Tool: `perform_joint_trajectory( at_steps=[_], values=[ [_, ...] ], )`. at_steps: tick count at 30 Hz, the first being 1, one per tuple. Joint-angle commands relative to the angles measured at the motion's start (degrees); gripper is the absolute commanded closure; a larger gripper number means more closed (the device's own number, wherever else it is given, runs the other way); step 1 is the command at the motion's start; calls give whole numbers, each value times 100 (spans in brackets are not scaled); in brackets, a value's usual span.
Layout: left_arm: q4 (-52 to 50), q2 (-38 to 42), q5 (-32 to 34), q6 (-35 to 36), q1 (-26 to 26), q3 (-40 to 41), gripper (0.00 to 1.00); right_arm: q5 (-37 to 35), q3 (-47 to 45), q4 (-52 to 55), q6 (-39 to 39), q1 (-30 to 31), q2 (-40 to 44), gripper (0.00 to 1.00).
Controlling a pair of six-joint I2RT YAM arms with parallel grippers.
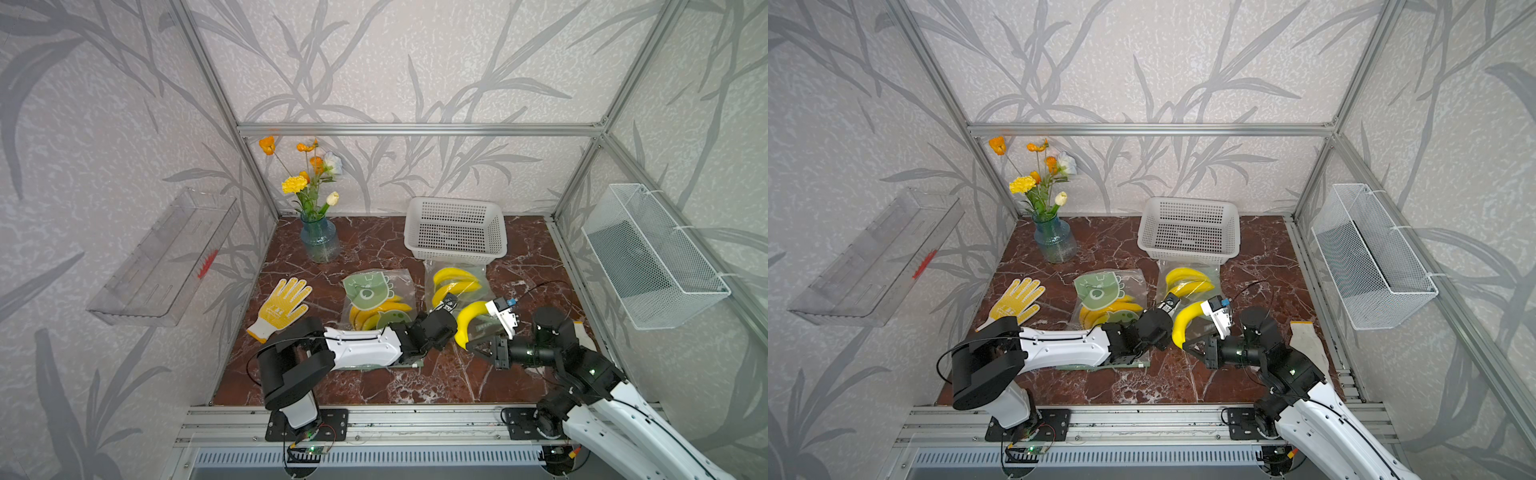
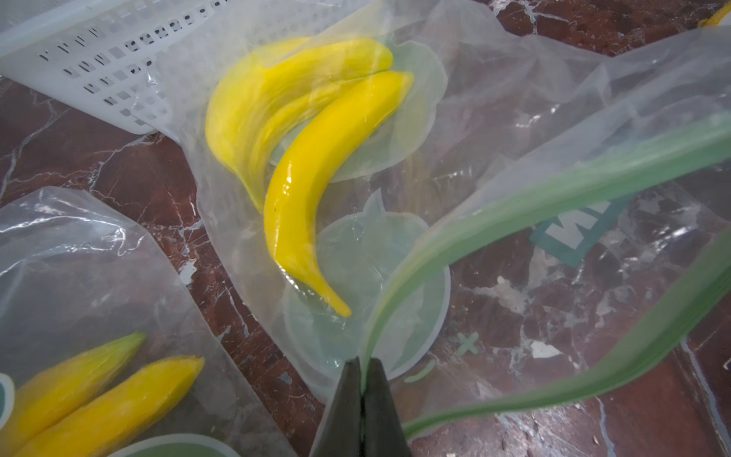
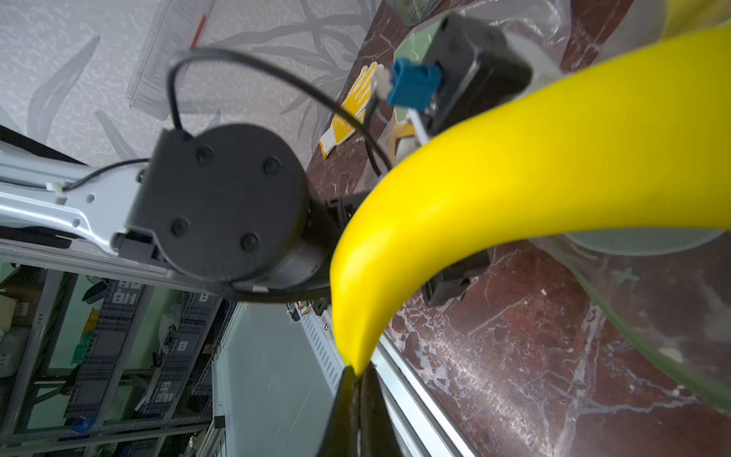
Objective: Open the zip-top bag and take out the banana
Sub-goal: Pick up the banana from the zipper food storage bag, then place the banana in the basket.
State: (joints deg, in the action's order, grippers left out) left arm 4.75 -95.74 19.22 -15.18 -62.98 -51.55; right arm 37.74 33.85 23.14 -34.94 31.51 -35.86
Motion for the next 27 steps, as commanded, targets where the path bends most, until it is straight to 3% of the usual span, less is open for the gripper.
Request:
perform_joint_trajectory(
  at_steps=[1,10,19,27],
  values=[
    [115,272,-85,-88,21,-17,100,-364,317,-174,542,-232,-568,100],
    [401,395,-381,-255,23,50,100,-842,1470,-952,1781,-1513,-2765,100],
    [469,188,-584,-275,30,-134,100,-485,5393,196,2822,-1873,-6849,100],
    [405,112,-595,-288,42,-199,100,-1147,6907,680,2803,-1999,-8533,100]
  ],
)
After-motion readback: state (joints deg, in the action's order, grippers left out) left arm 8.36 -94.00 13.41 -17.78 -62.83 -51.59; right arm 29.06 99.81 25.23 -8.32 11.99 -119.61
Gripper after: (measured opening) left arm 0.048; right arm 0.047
